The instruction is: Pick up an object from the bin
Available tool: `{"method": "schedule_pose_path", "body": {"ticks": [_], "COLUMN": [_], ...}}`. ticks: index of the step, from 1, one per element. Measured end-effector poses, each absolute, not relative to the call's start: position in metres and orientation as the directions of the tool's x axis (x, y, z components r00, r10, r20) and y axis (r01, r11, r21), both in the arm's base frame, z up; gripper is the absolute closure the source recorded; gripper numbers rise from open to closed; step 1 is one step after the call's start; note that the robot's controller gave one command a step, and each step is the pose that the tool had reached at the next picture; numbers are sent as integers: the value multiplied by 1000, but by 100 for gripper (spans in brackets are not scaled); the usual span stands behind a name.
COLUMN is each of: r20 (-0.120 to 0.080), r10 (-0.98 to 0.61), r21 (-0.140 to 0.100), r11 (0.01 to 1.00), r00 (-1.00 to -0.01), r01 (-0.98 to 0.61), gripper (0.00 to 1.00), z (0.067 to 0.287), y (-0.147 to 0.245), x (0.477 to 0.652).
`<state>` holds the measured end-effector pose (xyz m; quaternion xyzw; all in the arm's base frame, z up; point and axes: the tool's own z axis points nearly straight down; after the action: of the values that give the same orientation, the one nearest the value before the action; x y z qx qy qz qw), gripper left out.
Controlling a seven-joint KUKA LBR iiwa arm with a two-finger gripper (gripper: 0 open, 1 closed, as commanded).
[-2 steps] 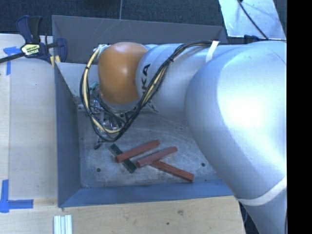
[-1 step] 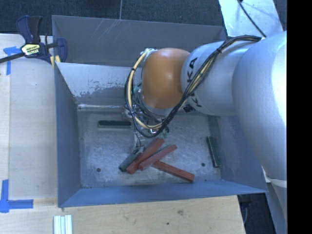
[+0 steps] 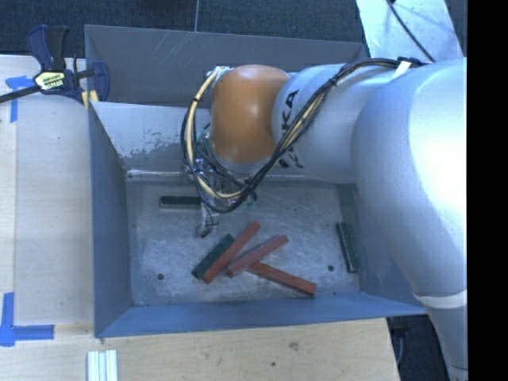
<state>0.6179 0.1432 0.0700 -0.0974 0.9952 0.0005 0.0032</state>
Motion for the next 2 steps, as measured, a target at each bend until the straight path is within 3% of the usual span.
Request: {"method": "schedule_pose_path", "body": {"ticks": [1, 2], "r20": [-5, -4], "r10": [-192, -382], "r21": [1, -1], "r11": [981, 924], "r00": [-981, -924], "r01": [-192, -382], "gripper": [100, 100], "z": [71, 121], "y": [143, 136], "x": [617, 570]}}
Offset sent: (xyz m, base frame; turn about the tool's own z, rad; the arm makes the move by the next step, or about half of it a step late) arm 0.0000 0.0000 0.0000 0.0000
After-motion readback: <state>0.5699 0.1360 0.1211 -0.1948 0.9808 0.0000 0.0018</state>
